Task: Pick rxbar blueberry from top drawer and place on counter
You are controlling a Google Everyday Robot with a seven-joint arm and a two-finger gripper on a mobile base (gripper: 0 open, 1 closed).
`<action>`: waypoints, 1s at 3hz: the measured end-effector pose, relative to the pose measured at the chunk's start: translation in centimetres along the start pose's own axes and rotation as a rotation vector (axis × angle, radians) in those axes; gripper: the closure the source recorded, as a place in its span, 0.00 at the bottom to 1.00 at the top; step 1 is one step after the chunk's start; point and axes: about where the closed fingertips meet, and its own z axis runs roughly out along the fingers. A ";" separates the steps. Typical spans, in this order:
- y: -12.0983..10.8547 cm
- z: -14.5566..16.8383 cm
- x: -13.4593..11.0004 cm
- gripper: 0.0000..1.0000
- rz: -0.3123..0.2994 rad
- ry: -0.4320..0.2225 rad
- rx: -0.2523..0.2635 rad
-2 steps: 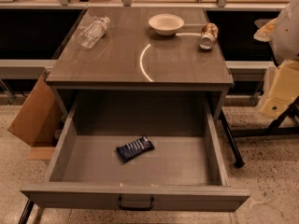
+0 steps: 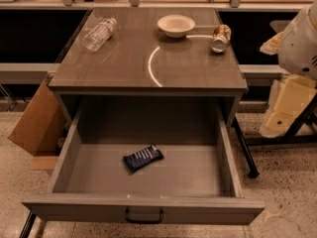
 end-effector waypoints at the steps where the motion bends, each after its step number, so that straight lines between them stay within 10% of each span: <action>1: 1.0 2.7 -0.5 0.00 0.012 -0.044 -0.049; 3: 2.1 6.1 -1.9 0.00 0.012 -0.110 -0.110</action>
Offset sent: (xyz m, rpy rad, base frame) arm 0.0051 0.0543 -0.0837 0.1975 0.1253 0.0560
